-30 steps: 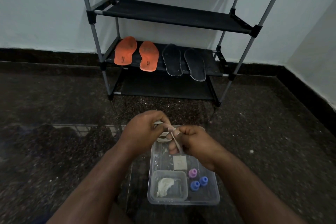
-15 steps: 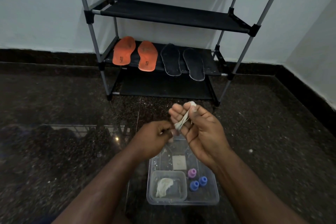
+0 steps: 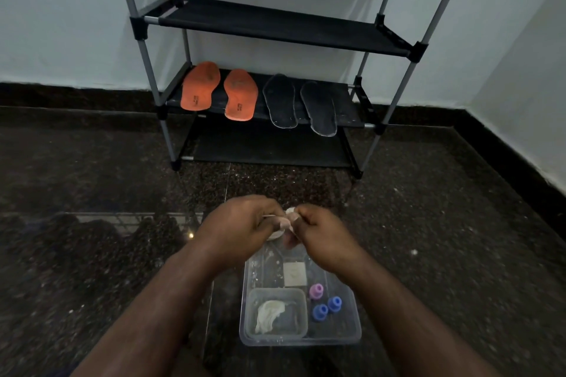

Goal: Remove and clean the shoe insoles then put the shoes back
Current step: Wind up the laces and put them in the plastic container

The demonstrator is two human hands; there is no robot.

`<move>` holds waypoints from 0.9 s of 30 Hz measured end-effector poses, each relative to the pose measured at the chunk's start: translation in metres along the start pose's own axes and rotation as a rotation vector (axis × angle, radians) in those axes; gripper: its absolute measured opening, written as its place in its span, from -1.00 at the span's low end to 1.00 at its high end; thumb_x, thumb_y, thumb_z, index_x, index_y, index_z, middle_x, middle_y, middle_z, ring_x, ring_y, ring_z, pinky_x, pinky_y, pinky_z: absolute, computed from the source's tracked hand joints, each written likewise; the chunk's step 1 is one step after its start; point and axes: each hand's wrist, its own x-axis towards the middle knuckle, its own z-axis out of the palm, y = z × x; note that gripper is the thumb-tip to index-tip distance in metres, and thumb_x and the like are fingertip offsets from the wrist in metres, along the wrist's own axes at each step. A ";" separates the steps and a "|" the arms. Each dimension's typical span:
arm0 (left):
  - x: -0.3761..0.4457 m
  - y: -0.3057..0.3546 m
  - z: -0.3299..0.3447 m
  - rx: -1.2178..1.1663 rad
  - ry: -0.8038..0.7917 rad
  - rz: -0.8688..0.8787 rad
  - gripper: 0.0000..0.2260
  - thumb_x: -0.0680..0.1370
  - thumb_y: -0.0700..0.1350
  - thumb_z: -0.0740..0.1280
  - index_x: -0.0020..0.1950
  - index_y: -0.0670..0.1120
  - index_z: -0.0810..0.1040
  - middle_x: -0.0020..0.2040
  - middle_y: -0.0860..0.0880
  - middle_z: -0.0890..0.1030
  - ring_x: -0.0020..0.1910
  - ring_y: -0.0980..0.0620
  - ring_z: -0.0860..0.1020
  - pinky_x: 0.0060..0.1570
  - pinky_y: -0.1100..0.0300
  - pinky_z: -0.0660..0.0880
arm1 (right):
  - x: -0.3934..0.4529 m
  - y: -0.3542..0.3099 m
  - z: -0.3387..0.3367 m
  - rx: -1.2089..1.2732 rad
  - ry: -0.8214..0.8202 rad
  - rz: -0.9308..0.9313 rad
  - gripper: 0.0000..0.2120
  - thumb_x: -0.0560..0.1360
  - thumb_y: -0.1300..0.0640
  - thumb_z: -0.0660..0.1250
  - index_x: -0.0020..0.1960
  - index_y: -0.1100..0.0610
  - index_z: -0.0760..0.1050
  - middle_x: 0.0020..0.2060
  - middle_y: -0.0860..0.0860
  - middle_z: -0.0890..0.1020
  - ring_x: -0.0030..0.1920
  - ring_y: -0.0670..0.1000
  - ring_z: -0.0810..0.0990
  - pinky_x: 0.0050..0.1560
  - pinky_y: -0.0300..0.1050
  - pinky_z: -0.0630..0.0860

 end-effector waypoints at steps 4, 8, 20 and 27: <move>-0.001 -0.004 -0.003 -0.121 0.145 0.023 -0.92 0.54 0.00 0.36 -0.09 0.09 0.65 -0.15 0.16 0.64 -0.10 0.18 0.60 -0.06 -0.02 0.56 | -0.010 -0.013 -0.007 0.472 -0.287 0.125 -0.70 0.68 0.12 0.10 0.00 0.26 0.54 -0.28 0.12 0.60 -0.28 0.01 0.60 -0.18 -0.17 0.55; 0.000 -0.008 -0.001 -0.300 0.188 -0.089 -0.90 0.56 -0.04 0.36 -0.09 0.04 0.67 -0.15 0.08 0.69 -0.09 0.10 0.65 0.00 -0.09 0.57 | -0.010 -0.012 -0.013 0.628 -0.382 0.121 -0.75 0.64 0.11 0.17 0.05 0.23 0.56 -0.27 0.09 0.59 -0.22 0.05 0.59 0.08 0.08 0.50; 0.000 0.012 0.024 -0.203 0.032 -0.211 -0.83 0.63 -0.09 0.29 -0.13 0.07 0.60 -0.30 0.14 0.63 -0.32 0.32 0.56 -0.29 0.29 0.41 | -0.003 -0.020 -0.010 1.167 -0.038 -0.037 -0.79 0.62 0.18 0.15 0.04 0.27 0.53 -0.10 0.20 0.68 0.00 0.16 0.68 0.14 0.03 0.60; -0.004 0.026 0.023 -0.025 0.032 -0.070 -0.81 0.60 -0.01 0.34 -0.19 0.00 0.62 -0.37 0.10 0.58 -0.35 0.13 0.55 -0.36 0.27 0.40 | 0.003 -0.015 -0.008 0.972 0.157 -0.022 -0.80 0.64 0.20 0.14 0.07 0.27 0.52 -0.08 0.19 0.69 0.04 0.16 0.68 0.05 -0.03 0.61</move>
